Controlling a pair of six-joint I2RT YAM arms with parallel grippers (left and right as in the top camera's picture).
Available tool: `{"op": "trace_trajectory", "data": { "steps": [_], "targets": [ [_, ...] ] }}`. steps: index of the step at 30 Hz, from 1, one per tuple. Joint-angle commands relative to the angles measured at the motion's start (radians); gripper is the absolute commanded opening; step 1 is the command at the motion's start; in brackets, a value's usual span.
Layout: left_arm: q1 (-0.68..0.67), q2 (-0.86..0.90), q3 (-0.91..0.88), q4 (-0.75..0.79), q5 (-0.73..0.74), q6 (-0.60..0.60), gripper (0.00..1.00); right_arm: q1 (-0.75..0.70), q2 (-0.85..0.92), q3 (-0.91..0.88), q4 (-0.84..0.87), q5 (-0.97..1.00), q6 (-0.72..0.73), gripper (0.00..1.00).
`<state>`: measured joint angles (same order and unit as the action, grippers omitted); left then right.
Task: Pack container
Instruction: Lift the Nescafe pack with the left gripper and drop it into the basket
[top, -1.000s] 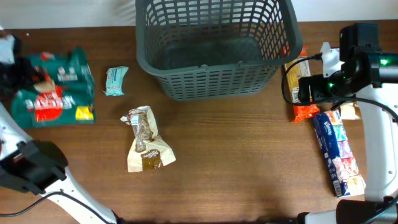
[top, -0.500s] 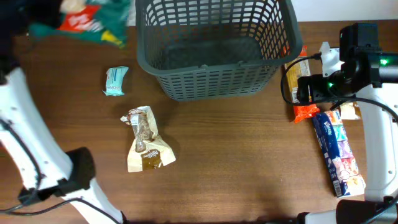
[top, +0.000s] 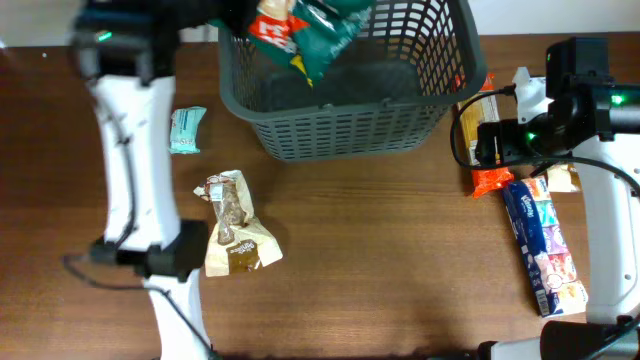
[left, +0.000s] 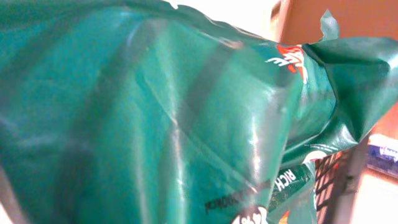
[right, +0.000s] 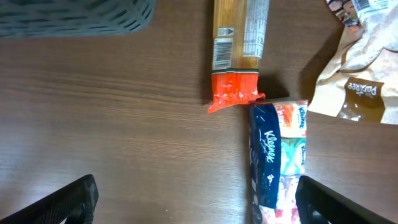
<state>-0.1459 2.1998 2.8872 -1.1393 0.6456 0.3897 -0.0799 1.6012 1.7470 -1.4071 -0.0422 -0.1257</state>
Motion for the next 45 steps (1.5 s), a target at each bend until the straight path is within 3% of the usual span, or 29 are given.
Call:
{"op": "trace_trajectory", "data": {
  "steps": [1,9,12,14,17,18,22,27,37,45],
  "targets": [
    [-0.053,0.103,-0.007,0.023,-0.003,0.016,0.02,-0.006,0.000,0.015,0.000,-0.018,0.011,0.99],
    [-0.131,0.265,-0.007,0.048,-0.013,-0.037,0.02,-0.006,0.000,0.015,-0.004,-0.019,0.011,0.99],
    [-0.142,0.290,-0.007,0.048,-0.014,-0.054,0.06,-0.006,0.000,0.015,-0.004,-0.036,0.011,0.99],
    [-0.146,0.297,-0.007,0.048,-0.014,-0.060,0.19,-0.006,0.000,0.015,-0.004,-0.041,0.011,0.99],
    [-0.146,0.297,-0.006,0.048,-0.014,-0.070,0.62,-0.006,0.000,0.015,-0.005,-0.041,0.011,0.99],
    [-0.146,0.296,-0.006,0.048,-0.014,-0.087,0.66,-0.006,0.000,0.015,-0.007,-0.041,0.011,0.99],
    [-0.131,0.286,0.020,0.043,-0.014,-0.190,0.66,-0.006,0.000,0.015,-0.016,-0.040,0.011,0.99],
    [-0.068,0.195,0.095,-0.028,-0.054,-0.195,0.65,-0.006,0.000,0.015,-0.030,-0.040,0.011,0.99],
    [0.047,-0.084,0.129,-0.314,-0.581,-0.183,0.70,-0.006,0.000,0.015,-0.033,-0.041,0.011,0.99],
    [0.204,-0.288,-0.019,-0.406,-0.591,-0.195,0.71,-0.006,0.000,0.015,-0.034,-0.045,0.011,0.99]
  ]
}}
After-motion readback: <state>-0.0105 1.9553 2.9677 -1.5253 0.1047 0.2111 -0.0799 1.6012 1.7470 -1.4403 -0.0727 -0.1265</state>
